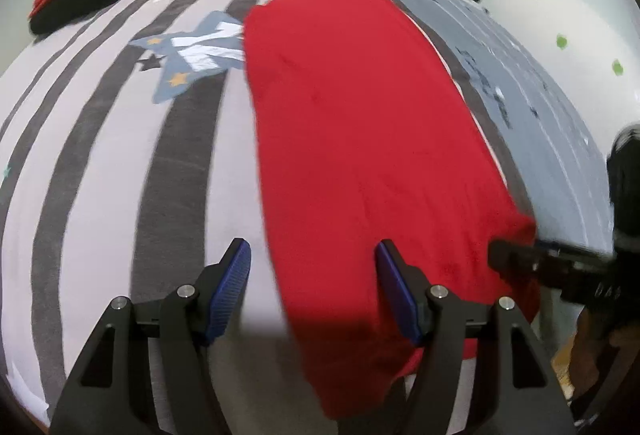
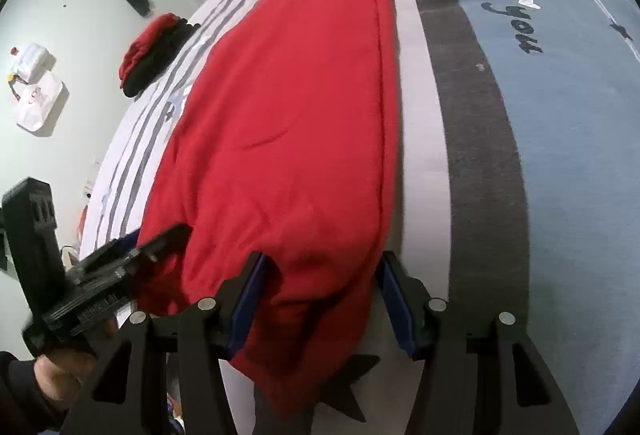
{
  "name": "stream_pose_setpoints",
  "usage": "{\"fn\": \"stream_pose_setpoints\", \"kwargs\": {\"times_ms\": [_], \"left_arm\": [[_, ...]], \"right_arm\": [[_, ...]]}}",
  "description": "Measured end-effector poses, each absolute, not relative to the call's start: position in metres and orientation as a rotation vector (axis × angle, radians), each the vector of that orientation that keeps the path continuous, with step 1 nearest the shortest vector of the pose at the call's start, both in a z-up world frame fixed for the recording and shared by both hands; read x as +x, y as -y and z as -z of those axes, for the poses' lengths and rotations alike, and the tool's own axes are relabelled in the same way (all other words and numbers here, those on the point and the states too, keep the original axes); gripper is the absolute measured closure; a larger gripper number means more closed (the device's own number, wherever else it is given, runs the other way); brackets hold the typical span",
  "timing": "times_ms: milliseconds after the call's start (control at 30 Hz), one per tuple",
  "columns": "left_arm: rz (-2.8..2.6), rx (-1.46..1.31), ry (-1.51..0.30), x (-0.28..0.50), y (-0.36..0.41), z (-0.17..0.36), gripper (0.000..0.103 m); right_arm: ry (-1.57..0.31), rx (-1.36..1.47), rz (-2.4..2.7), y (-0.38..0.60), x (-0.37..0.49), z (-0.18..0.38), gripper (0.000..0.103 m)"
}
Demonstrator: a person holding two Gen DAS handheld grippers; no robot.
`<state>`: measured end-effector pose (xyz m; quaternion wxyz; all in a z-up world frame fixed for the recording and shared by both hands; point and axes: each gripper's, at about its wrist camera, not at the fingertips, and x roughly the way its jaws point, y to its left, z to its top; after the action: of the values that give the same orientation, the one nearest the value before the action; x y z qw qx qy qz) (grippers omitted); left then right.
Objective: Fold clothes
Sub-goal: 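Grasp the garment hem with the left tool while the right tool grasps beside it, then lift the hem and fold it toward the collar with both tools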
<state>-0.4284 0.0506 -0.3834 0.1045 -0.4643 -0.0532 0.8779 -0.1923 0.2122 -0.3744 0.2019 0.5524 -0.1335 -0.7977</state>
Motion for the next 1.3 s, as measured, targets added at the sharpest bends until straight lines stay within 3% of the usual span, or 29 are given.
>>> {"fn": "stream_pose_setpoints", "kwargs": {"times_ms": [167,200,233,267,300,533,867,1067,1300], "left_arm": [[-2.568,-1.355,0.115,-0.417,-0.059,0.386,0.073],[-2.554,-1.355,0.101,-0.417,-0.062,0.385,0.084],[-2.541,-1.352,0.075,-0.417,-0.066,0.382,0.09],[-2.539,-1.344,0.049,-0.417,-0.069,0.379,0.091],[-2.538,-1.331,0.034,-0.416,-0.07,0.375,0.092],[-2.512,-1.203,0.014,-0.382,-0.05,0.313,0.093],[-2.287,-1.387,0.056,-0.196,-0.075,0.209,0.093],[-2.351,-1.369,0.144,-0.188,-0.063,0.191,0.093],[-2.452,-1.238,0.182,-0.222,-0.053,0.145,0.092]], "right_arm": [[0.344,1.539,2.231,-0.204,-0.185,0.381,0.053],[0.344,1.536,2.227,-0.205,-0.183,0.38,0.056],[0.34,1.536,2.22,-0.206,-0.182,0.381,0.068],[0.336,1.536,2.213,-0.207,-0.181,0.381,0.086],[0.336,1.528,2.202,-0.206,-0.181,0.379,0.09],[0.249,1.405,2.216,-0.205,-0.147,0.32,0.091],[0.202,1.487,2.016,-0.204,-0.039,0.226,0.091],[0.291,1.529,2.03,-0.2,-0.033,0.207,0.091],[0.294,1.354,2.151,-0.192,-0.093,0.159,0.091]]}}
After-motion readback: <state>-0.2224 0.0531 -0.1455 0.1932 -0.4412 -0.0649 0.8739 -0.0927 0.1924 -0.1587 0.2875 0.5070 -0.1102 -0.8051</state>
